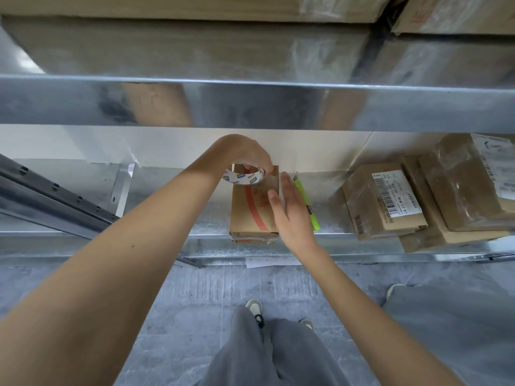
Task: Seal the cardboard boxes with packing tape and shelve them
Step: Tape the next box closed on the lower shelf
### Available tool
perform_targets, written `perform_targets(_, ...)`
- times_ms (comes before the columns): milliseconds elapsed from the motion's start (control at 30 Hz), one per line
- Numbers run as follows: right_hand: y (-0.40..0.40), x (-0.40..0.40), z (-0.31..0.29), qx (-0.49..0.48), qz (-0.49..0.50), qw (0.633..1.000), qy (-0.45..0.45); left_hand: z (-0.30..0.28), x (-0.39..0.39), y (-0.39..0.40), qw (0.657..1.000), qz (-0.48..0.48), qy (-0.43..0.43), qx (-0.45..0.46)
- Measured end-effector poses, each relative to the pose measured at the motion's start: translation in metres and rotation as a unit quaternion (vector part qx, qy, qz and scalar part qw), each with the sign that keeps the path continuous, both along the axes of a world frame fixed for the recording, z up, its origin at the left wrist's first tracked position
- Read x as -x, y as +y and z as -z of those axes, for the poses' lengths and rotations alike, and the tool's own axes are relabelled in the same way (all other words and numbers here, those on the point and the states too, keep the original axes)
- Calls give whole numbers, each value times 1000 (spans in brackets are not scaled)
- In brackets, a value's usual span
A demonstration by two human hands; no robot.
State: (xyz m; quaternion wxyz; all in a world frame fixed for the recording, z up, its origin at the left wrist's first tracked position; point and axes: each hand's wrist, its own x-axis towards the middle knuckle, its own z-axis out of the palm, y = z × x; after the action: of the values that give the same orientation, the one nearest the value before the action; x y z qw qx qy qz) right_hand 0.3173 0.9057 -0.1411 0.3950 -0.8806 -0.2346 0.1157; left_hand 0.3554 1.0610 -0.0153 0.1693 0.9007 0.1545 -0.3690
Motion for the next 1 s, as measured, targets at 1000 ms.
perform_targets(1000,5,4,-35,26,-23,997,-71,15,56,24,907,-276,-201,248)
